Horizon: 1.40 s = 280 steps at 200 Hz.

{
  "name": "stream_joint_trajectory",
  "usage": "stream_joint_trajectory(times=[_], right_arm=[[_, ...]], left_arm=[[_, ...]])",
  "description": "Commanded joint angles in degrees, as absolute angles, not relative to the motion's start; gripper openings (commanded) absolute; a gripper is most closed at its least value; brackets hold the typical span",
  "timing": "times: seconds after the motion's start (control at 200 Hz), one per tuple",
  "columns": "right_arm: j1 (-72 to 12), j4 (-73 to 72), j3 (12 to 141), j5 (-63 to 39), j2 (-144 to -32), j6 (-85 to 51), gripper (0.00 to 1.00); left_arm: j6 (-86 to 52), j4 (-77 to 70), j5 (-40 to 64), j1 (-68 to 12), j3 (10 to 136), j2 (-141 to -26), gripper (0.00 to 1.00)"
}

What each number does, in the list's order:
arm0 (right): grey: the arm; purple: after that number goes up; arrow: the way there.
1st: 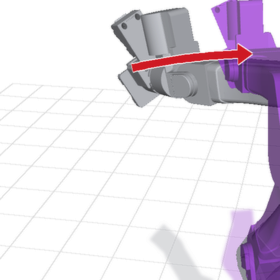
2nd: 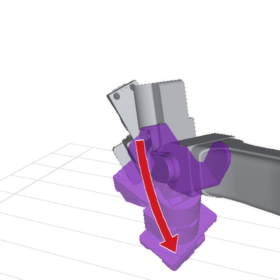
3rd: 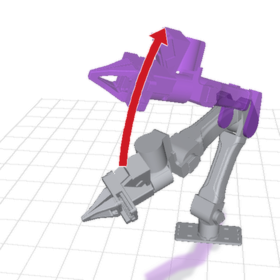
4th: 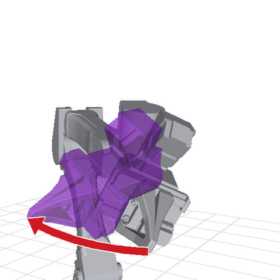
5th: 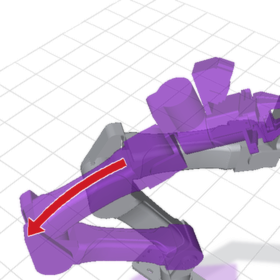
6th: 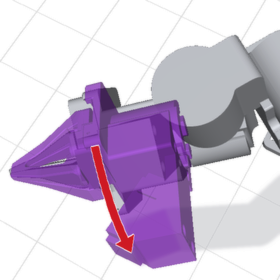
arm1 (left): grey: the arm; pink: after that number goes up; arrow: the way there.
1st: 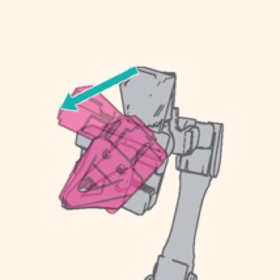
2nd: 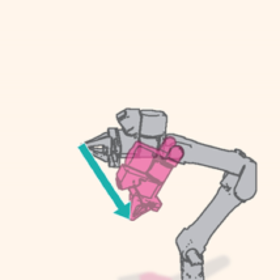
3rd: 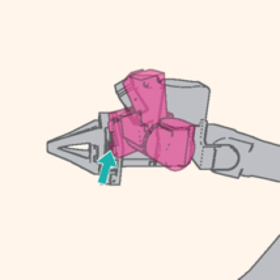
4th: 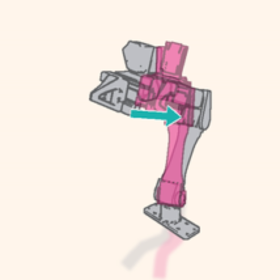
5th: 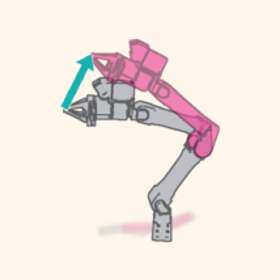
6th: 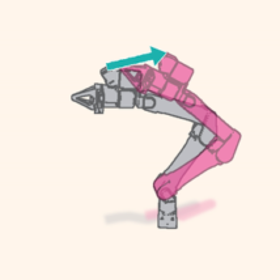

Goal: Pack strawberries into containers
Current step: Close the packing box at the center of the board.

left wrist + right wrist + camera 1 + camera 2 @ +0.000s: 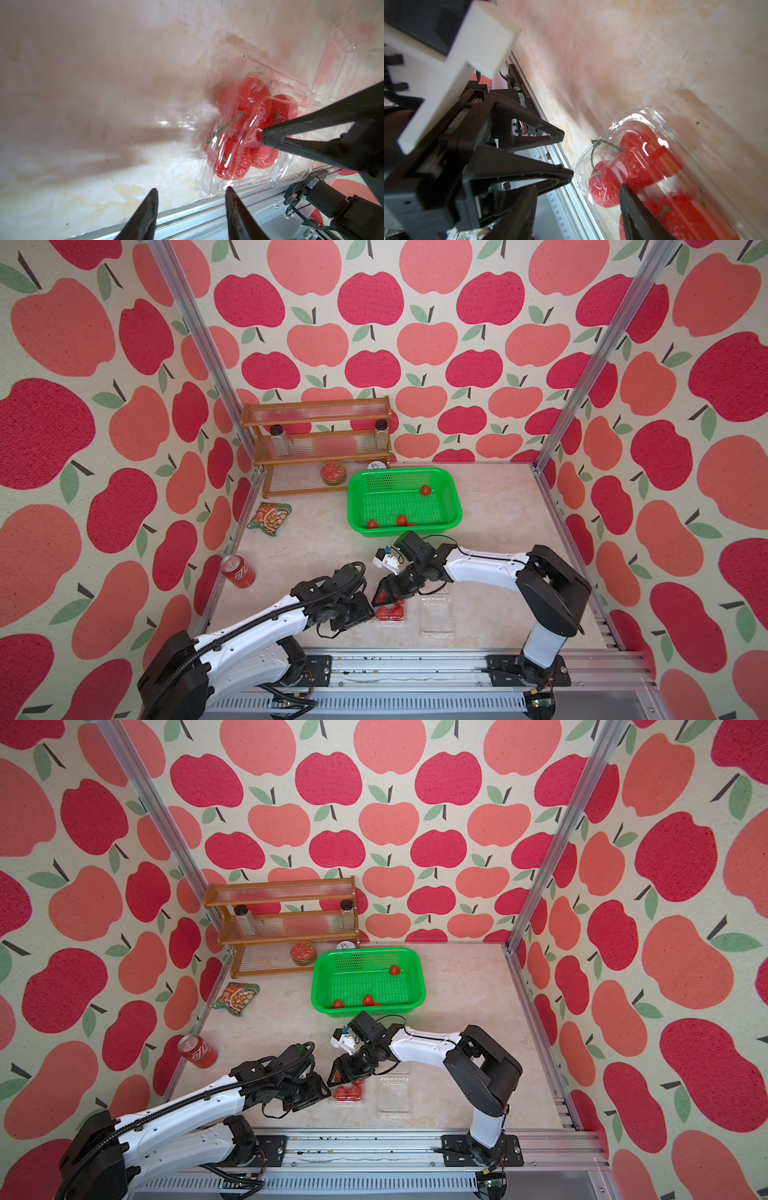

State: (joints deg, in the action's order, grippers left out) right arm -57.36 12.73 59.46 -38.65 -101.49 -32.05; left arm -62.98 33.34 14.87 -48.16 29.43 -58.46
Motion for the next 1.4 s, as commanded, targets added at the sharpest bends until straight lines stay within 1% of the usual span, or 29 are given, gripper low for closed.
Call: stream_joint_trajectory(times=[0.0,0.215,0.405,0.495,0.6,0.74,0.845,1.07,1.301,1.396], right_arm=[[-57.36,13.44,58.71,-38.14,-103.1,-33.05,0.65],[-57.3,13.43,58.62,-38.14,-103.21,-33.13,0.65],[-57.3,13.41,58.62,-38.23,-103.27,-33.12,0.65],[-57.3,13.38,58.62,-38.23,-103.36,-33.22,0.65],[-57.26,13.42,58.62,-38.23,-103.38,-33.22,0.65],[-57.18,13.23,58.54,-38.23,-103.44,-33.31,0.65],[-57.25,13.27,58.62,-38.32,-103.45,-33.26,0.65],[-57.25,13.36,58.76,-38.41,-103.68,-33.31,0.65],[-57.3,13.09,58.71,-38.65,-103.77,-33.39,0.65],[-57.28,12.78,58.8,-38.89,-103.89,-33.64,0.65]], left_arm=[[-61.35,34.15,14.73,-49.2,30.78,-60.62,0.5],[-61.35,29.99,14.81,-50.39,29.27,-62.14,0.4],[-60.66,28.41,14.68,-51.15,28.84,-62.14,0.36],[-60.47,27.96,14.77,-51.41,28.57,-62.14,0.33],[-60.64,27.03,15.32,-51.67,27.76,-63.63,0.31],[-60.9,25.61,15.14,-52.72,27.21,-62.78,0.31],[-61.0,24.97,15.21,-53.09,26.92,-62.67,0.34],[-61.34,24.74,14.79,-54.05,26.13,-62.71,0.35],[-62.31,24.35,12.85,-54.55,24.44,-53.13,0.38],[-61.81,24.64,12.31,-54.48,24.41,-51.04,0.39]])
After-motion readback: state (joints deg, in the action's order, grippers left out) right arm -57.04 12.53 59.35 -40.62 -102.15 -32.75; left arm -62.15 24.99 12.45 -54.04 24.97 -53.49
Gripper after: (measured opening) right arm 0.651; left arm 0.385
